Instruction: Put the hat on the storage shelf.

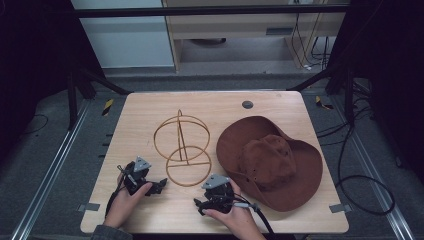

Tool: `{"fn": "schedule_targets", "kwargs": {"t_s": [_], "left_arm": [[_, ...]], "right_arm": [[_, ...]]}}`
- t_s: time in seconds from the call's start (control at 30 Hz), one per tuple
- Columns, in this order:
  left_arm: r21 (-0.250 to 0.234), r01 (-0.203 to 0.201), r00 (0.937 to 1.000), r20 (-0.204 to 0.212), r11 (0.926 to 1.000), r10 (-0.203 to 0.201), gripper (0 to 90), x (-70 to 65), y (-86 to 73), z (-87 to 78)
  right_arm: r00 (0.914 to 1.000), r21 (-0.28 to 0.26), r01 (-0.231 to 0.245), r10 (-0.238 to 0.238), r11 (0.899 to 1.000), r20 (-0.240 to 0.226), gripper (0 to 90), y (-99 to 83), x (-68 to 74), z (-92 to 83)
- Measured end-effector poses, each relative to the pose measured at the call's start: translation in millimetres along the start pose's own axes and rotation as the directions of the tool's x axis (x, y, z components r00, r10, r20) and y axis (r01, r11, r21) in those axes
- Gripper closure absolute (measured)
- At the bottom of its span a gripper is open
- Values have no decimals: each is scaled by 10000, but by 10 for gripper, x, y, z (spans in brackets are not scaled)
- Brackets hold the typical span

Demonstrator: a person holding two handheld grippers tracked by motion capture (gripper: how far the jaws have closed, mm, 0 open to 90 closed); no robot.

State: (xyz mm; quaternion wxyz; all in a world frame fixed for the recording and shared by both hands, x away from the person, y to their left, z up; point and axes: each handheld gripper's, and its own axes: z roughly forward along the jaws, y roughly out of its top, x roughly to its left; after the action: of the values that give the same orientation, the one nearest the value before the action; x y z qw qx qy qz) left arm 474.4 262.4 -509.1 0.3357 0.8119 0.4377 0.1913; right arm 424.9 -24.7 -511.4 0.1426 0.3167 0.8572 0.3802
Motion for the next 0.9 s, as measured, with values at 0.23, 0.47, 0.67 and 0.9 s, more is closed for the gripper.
{"fn": "schedule_targets", "kwargs": {"t_s": [0.23,0.47,0.67,0.9], "left_arm": [[3,-3,10000,1,10000,3,0,0,1,1],[1,3,10000,7,10000,-3,0,-3,4,3],[-1,-38,10000,9,10000,38,0,0,4,2],[-30,2,10000,9,10000,-2,0,-5,1,2]], "right_arm": [[9998,106,136,-135,9999,-145,75,-3,4,4],[9990,45,260,-258,9997,-377,128,4,10,-69],[9955,-190,709,-719,9973,-615,125,232,62,-321],[9909,-357,900,-931,9953,-968,129,473,24,-684]]}}
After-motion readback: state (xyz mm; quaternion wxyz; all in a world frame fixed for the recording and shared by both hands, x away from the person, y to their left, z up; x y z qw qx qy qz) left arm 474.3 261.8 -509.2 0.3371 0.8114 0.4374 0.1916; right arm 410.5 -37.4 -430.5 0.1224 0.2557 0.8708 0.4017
